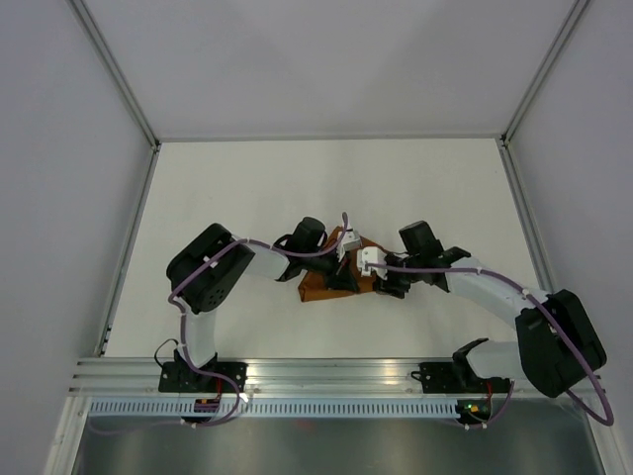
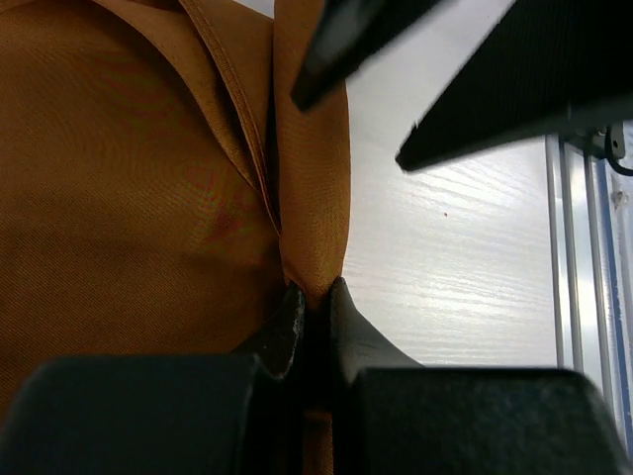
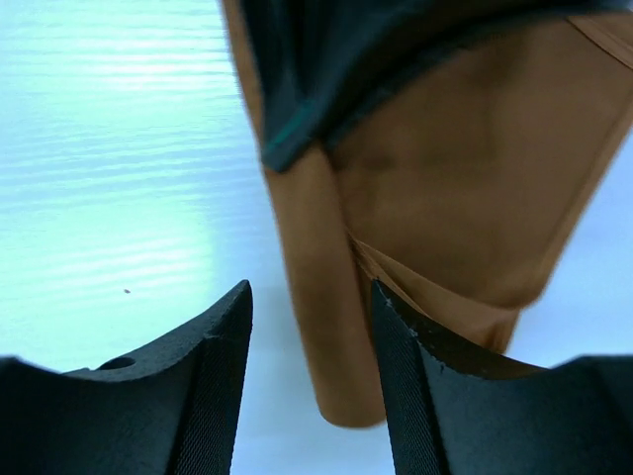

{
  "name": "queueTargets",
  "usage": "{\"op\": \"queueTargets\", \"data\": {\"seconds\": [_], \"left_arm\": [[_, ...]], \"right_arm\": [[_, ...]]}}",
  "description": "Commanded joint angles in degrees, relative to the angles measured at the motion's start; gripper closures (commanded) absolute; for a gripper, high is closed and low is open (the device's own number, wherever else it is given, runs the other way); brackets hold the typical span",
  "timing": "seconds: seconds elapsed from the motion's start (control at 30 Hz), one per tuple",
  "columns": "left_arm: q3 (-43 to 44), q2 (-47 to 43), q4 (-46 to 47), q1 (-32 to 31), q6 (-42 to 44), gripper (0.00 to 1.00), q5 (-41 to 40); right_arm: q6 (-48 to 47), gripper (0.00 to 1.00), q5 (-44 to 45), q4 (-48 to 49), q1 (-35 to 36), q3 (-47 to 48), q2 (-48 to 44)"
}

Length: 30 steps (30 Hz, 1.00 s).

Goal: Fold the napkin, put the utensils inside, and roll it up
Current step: Roll the napkin with the utensil

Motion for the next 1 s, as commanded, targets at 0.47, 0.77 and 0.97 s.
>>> {"op": "queueTargets", "data": {"seconds": [0.47, 0.77, 0.97], "left_arm": [[1.18, 5.42, -8.06, 1.06, -3.51, 0.98, 4.18], [1.44, 5.59, -8.76, 1.24, -3.25, 0.98, 4.0], [1.18, 4.54, -8.76, 1.24, -2.99, 0.9, 2.95]], "right_arm": [[-0.82, 0.46, 13.71, 18.08, 14.62, -8.37, 1.0], [-1.7, 0.51, 13.79, 14.75, 14.97, -7.76, 1.97], [-1.43, 0.78, 13.0, 12.29, 14.88, -6.35, 4.61]]}}
